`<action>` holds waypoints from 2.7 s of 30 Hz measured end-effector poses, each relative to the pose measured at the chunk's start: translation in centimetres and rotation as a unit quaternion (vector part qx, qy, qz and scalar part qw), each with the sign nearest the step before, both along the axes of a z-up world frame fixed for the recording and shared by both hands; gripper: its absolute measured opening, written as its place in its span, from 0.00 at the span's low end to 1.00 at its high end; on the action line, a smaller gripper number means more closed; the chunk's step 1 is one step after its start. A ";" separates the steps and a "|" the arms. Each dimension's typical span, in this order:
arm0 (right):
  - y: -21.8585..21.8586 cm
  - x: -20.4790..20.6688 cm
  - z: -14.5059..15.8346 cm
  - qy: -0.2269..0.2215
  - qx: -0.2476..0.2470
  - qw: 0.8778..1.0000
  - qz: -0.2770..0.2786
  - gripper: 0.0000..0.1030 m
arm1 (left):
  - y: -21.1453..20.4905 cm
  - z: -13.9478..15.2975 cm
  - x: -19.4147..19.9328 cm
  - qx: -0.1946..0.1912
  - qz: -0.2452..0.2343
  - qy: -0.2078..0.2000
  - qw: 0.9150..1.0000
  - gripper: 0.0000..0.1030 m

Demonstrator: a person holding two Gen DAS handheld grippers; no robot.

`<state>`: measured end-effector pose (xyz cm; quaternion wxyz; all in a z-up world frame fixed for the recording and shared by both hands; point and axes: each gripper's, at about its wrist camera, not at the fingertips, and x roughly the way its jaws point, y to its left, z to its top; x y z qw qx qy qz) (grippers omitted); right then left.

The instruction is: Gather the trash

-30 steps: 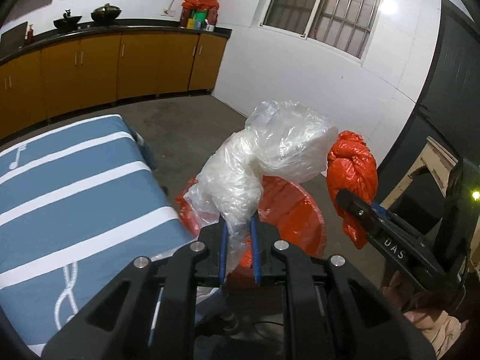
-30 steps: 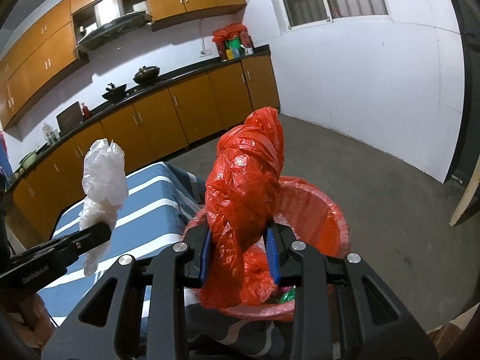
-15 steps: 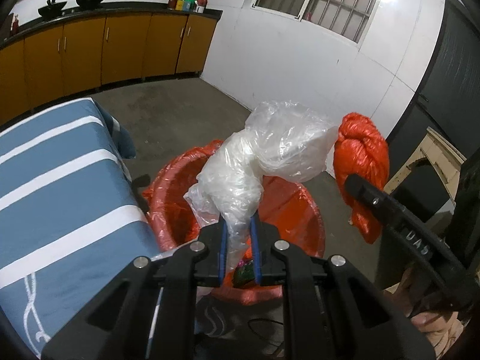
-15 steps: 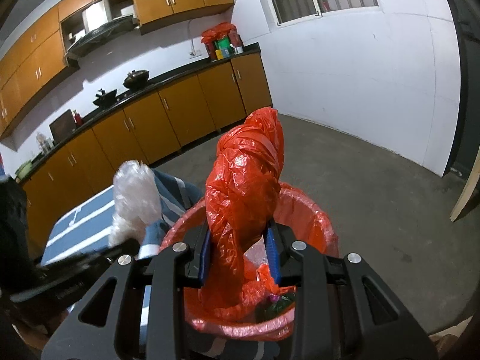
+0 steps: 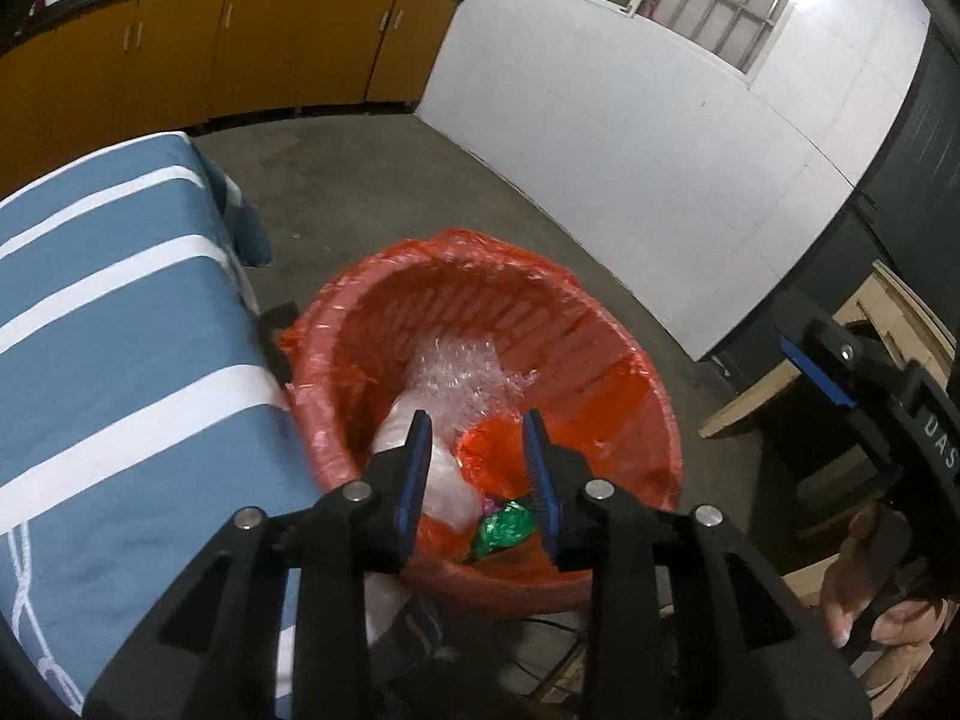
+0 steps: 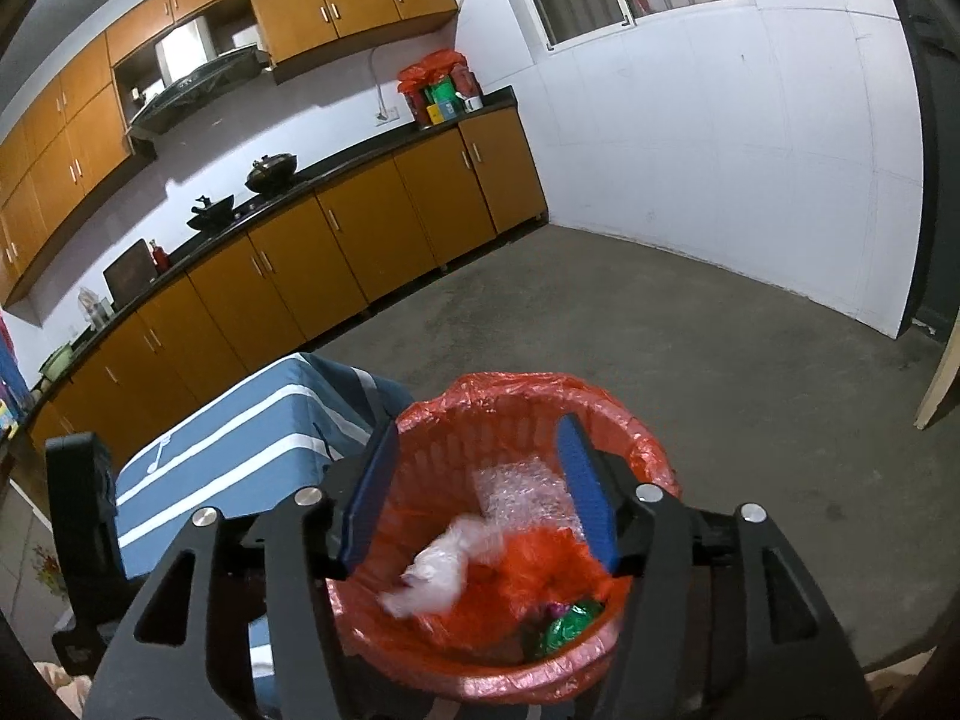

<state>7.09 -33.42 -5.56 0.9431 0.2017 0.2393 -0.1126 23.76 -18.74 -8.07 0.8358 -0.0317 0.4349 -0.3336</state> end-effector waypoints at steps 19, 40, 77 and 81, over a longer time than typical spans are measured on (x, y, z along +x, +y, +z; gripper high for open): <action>7.6 -6.9 2.7 -0.022 -0.160 0.986 -0.032 0.96 | 14.1 7.3 -12.7 0.107 0.207 -0.238 0.943 0.96; 15.3 -11.7 4.2 -0.042 -0.207 0.978 -0.001 0.98 | 20.8 8.7 -21.2 0.090 0.288 -0.240 0.923 0.96; 16.8 -11.2 2.7 -0.016 -0.207 0.978 -0.003 0.98 | 20.1 7.4 -22.1 0.105 0.297 -0.225 0.922 0.96; 16.7 -11.3 2.7 -0.016 -0.206 0.978 -0.003 0.98 | 19.8 7.4 -22.2 0.106 0.294 -0.228 0.922 0.96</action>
